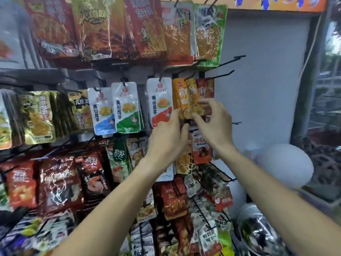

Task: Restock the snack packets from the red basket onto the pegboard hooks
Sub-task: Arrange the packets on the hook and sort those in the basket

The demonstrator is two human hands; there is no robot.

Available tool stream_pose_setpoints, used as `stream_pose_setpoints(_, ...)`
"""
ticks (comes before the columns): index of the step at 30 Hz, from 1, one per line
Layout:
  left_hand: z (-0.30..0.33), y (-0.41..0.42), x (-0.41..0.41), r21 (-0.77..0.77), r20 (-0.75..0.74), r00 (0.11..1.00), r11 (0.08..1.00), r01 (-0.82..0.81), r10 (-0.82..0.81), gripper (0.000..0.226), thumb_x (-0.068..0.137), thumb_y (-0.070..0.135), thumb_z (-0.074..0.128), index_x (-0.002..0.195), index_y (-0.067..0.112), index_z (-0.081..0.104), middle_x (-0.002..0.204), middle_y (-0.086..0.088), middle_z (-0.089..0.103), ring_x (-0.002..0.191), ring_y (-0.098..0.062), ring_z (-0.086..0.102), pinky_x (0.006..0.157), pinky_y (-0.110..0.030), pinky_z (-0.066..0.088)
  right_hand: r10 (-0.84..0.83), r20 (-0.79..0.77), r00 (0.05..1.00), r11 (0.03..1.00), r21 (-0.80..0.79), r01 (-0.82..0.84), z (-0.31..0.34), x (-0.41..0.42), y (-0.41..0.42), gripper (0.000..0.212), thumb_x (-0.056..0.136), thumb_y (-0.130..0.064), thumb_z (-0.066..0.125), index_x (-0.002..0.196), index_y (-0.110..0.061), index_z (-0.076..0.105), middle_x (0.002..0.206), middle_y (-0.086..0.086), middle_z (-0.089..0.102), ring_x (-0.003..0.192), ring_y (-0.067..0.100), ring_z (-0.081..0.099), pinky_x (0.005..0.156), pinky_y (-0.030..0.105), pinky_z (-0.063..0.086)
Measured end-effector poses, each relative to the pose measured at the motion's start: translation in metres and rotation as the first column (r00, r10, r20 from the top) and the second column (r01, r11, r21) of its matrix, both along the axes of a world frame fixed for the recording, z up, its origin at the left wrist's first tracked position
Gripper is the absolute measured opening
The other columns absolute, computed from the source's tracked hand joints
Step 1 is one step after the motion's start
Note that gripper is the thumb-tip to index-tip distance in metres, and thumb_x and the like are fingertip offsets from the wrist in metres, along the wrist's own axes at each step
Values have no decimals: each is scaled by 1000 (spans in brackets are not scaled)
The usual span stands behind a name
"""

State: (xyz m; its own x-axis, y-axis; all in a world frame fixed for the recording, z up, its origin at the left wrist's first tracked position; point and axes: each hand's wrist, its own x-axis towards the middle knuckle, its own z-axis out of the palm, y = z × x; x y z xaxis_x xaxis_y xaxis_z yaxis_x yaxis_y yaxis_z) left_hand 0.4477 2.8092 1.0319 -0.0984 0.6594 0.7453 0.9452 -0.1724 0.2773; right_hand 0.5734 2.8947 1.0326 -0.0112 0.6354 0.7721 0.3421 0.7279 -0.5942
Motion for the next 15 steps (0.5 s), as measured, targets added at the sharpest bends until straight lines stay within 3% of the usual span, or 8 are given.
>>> stream_pose_setpoints(4, -72, -61, -20, -86, 40, 992, 989, 123, -120, 46, 108, 44, 51, 151, 28, 44, 74, 9, 65, 68, -17, 65, 61, -41, 53, 37, 22, 999, 993, -110, -34, -86, 13, -89, 28, 94, -30, 74, 120, -32, 65, 115, -12, 66, 102, 6, 65, 90, 31, 55)
stream_pose_setpoints(6, -125, -94, -31, -189, 68, 986, 969, 161, -150, 45, 108, 47, 50, 149, 32, 45, 85, 13, 65, 75, -10, 64, 63, -37, 51, 24, 110, 994, 976, -216, 1, -146, 14, -129, 29, 95, -33, 74, 122, -31, 65, 117, -14, 65, 107, 4, 62, 91, 25, 50)
stream_pose_setpoints(9, -224, -133, -49, -417, 107, 982, 889, 188, -158, 45, 108, 51, 49, 149, 32, 48, 110, 7, 65, 99, -15, 62, 76, -37, 51, 11, 224, 975, 903, -422, 87, -245, 16, -181, 29, 96, -33, 71, 124, -27, 63, 117, -11, 63, 108, 9, 60, 86, 22, 44)
stream_pose_setpoints(11, -297, -158, -59, -594, 160, 977, 776, 212, -144, 45, 108, 50, 49, 149, 31, 50, 120, 1, 63, 111, -21, 60, 81, -35, 47, 26, 279, 960, 796, -587, 150, -314, 18, -216, 33, 96, -33, 72, 127, -25, 63, 120, -5, 65, 111, 16, 62, 87, 29, 47)
stream_pose_setpoints(15, -422, -221, -67, -877, 222, 975, 431, 212, -27, 50, 109, 45, 48, 154, 22, 45, 140, -15, 55, 128, -34, 56, 93, -39, 47, 37, 318, 947, 555, -795, 245, -433, 25, -297, 36, 94, -29, 74, 128, -21, 63, 120, 0, 68, 115, 22, 65, 94, 40, 52)
